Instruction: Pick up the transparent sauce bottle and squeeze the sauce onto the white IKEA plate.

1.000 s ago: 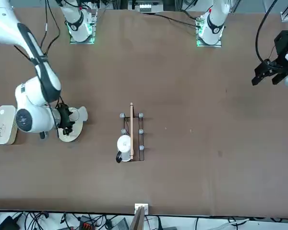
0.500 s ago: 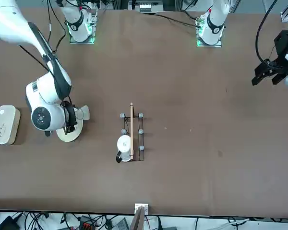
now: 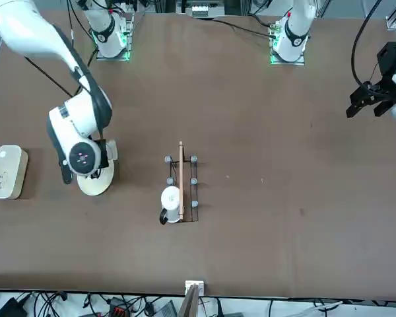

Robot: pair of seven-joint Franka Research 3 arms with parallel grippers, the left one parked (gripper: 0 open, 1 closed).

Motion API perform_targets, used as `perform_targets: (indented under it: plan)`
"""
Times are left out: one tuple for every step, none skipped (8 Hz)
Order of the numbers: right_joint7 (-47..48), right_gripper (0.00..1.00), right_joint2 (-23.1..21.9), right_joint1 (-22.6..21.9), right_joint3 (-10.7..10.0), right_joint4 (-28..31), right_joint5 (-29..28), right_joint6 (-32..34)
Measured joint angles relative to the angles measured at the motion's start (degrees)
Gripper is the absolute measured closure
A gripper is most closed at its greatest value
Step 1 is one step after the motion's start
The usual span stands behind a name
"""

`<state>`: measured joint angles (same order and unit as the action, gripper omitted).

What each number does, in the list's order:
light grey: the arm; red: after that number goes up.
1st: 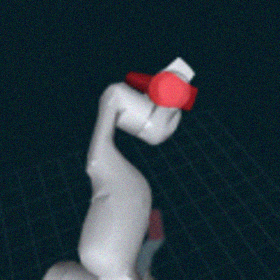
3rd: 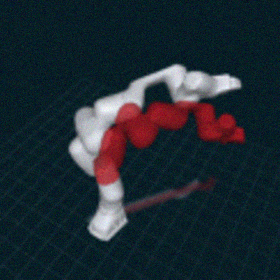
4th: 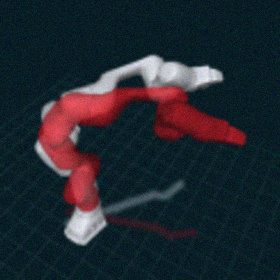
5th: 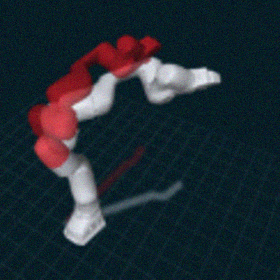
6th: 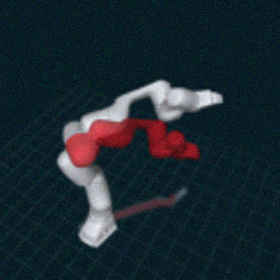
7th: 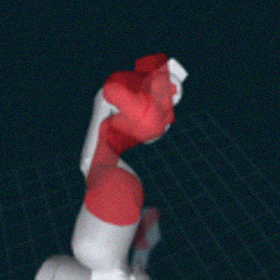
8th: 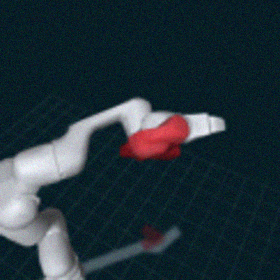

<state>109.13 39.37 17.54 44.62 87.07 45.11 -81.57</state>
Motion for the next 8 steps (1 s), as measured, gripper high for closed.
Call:
perform_targets:
  plan:
    - [0.3,0.59,0.0,-0.9,0.0,-1.0,2.3,3.7]
    - [0.3,0.59,0.0,-1.8,0.0,-2.5,3.9,7.5]
    - [0.3,0.59,-0.1,-2.7,0.0,-4.0,5.5,11.8]
    - [0.4,0.59,-0.1,-3.1,0.0,-4.7,7.4,15.7]
    - [0.7,0.59,-0.1,-3.2,-0.2,-4.8,9.8,19.4]
    - [1.6,0.59,0.0,-3.2,-1.0,-4.8,12.7,23.0]
    - [3.0,0.59,0.0,-3.2,-1.9,-4.7,15.4,25.6]
    - [6.1,0.59,0.1,-3.2,-2.7,-4.5,16.8,26.7]
